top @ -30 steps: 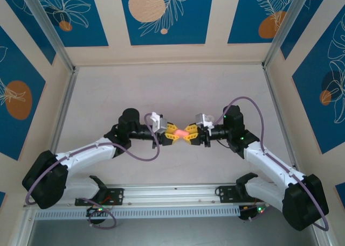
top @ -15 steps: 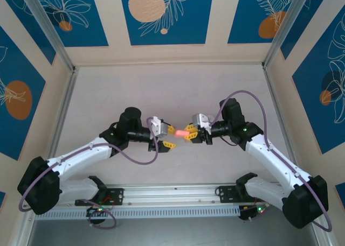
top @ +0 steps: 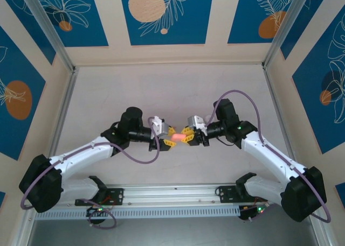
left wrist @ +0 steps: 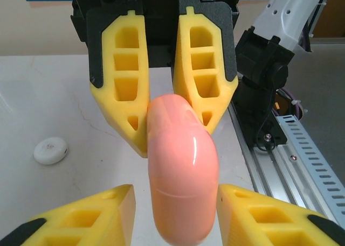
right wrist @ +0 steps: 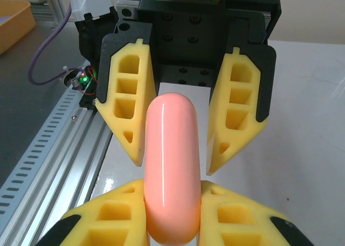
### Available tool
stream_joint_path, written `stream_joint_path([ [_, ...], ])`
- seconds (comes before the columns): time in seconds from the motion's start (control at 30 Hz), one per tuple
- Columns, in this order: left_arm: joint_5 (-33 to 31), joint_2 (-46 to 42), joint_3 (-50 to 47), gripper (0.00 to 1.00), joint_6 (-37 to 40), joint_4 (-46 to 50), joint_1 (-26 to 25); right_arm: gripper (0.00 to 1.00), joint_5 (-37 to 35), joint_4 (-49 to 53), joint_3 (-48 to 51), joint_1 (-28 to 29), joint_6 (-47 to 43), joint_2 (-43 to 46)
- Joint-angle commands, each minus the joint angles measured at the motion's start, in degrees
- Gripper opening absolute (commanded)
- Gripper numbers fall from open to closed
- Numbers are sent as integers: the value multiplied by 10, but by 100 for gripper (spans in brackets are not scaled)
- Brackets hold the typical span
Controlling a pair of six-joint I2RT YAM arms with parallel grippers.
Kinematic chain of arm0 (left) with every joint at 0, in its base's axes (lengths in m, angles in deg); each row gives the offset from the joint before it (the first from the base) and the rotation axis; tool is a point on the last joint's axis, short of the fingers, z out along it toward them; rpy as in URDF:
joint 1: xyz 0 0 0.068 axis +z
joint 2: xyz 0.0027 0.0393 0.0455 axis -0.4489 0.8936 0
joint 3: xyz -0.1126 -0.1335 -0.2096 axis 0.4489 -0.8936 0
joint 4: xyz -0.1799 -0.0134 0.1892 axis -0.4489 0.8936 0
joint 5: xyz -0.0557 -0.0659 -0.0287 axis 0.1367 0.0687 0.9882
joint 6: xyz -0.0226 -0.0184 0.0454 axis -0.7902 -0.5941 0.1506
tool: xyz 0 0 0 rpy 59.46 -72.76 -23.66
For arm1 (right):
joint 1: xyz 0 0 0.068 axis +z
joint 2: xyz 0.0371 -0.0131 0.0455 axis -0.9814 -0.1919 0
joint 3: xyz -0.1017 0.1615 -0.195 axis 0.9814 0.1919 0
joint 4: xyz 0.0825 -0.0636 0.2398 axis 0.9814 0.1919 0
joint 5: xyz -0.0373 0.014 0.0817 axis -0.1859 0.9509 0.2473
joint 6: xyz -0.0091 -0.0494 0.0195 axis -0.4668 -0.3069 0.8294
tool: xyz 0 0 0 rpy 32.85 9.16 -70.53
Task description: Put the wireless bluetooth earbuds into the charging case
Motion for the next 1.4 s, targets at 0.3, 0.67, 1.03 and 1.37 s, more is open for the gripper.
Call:
stream_joint_path([
  [0.3, 14, -1, 5, 34, -11, -26, 2, 19, 17, -11, -7, 6, 9, -13],
  [0.67, 11, 0, 9, 27, 4, 5, 1, 41, 10, -56, 0, 4, 50, -12],
  [1.03, 9, -3, 7, 26, 18, 25, 1, 42, -8, -105, 8, -29, 103, -5],
  [1.37, 4, -4, -3, 26, 14, 8, 1, 42, -18, -122, 15, -49, 132, -6],
])
